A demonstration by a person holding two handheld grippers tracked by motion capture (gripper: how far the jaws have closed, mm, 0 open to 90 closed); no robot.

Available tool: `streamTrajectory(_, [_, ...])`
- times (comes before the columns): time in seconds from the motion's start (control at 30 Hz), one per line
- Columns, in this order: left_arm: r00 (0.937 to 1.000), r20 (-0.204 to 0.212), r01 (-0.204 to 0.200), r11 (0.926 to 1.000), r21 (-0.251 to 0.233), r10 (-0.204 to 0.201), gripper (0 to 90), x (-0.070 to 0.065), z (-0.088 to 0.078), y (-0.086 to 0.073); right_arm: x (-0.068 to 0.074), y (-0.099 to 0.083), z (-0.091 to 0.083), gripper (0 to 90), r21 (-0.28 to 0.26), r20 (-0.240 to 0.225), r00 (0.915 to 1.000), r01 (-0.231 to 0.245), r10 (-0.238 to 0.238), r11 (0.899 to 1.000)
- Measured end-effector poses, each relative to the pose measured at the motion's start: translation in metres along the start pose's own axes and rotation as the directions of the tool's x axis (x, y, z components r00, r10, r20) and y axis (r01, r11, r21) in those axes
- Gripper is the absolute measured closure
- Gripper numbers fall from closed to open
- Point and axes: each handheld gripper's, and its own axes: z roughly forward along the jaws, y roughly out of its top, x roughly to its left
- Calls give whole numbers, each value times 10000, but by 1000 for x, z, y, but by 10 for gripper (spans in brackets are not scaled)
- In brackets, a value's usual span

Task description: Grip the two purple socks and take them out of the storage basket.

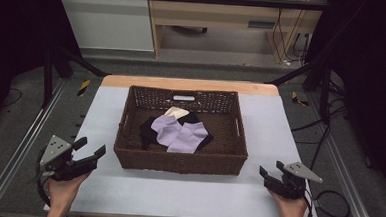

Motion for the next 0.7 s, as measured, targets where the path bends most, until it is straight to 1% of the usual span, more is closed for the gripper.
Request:
streamTrajectory(0.07, [10000,42,-72,9999,-101,73,268,-1,2,5,-2,0,0,319,-3,-40,9999,-126,126,9999])
streamTrajectory(0.2, [9998,129,-131,9997,-209,134,274,-5,6,15,-3,-1,0,326,-103,-61,10000,-74,74,9999])
streamTrajectory(0.23, [9998,140,-169,9995,-249,173,276,-6,8,18,-3,-1,0,327,-141,-71,10000,-51,50,9999])
streamTrajectory(0.27, [9993,211,-297,9992,-258,302,281,-9,11,24,-3,-1,0,333,-121,-98,9999,-62,61,9999])
streamTrajectory(0.3, [9993,211,-297,9992,-258,302,283,-9,11,24,-3,-1,0,337,-127,-89,10000,-11,10,9999])
streamTrajectory(0.4, [9985,318,-426,9985,-333,437,288,-15,16,35,-2,-1,1,344,-102,-91,10000,26,-27,9999])
streamTrajectory(0.43, [9976,380,-562,9978,-346,575,293,-19,20,43,-2,-1,1,354,-99,-55,9999,136,-137,9999])
streamTrajectory(0.47, [9976,380,-562,9978,-346,575,294,-19,20,43,-2,-1,2,355,-108,-25,9998,205,-206,9997])
streamTrajectory(0.53, [9965,429,-703,9968,-376,719,298,-23,24,50,-1,-1,1,355,-91,-39,9998,205,-205,9997])
streamTrajectory(0.57, [9960,458,-747,9966,-353,762,301,-26,27,54,0,-1,2,359,-63,53,9994,334,-334,9994])
streamTrajectory(0.6, [9954,509,-794,9962,-356,811,303,-28,29,57,1,-1,3,359,-63,74,9993,363,-362,9993])
streamTrajectory(0.7, [9936,632,-912,9950,-404,936,308,-36,36,66,2,-1,3,367,34,56,9993,381,-381,9993])
